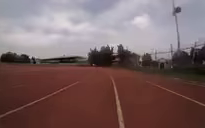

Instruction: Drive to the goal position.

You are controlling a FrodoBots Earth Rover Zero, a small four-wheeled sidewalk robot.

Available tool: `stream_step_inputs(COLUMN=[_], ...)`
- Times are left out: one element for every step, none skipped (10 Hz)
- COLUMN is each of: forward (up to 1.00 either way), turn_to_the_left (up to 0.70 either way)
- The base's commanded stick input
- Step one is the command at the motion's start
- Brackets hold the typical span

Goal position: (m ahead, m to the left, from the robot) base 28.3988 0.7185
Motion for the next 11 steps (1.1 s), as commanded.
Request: stream_step_inputs(forward=[0.45, 0.45, 0.45, 0.45, 0.45, 0.45, 0.45, 0.45, 0.45, 0.45, 0.45], turn_to_the_left=[0.0, 0.0, 0.0, 0.0, 0.0, 0.0, 0.0, 0.0, 0.0, 0.0, 0.0])
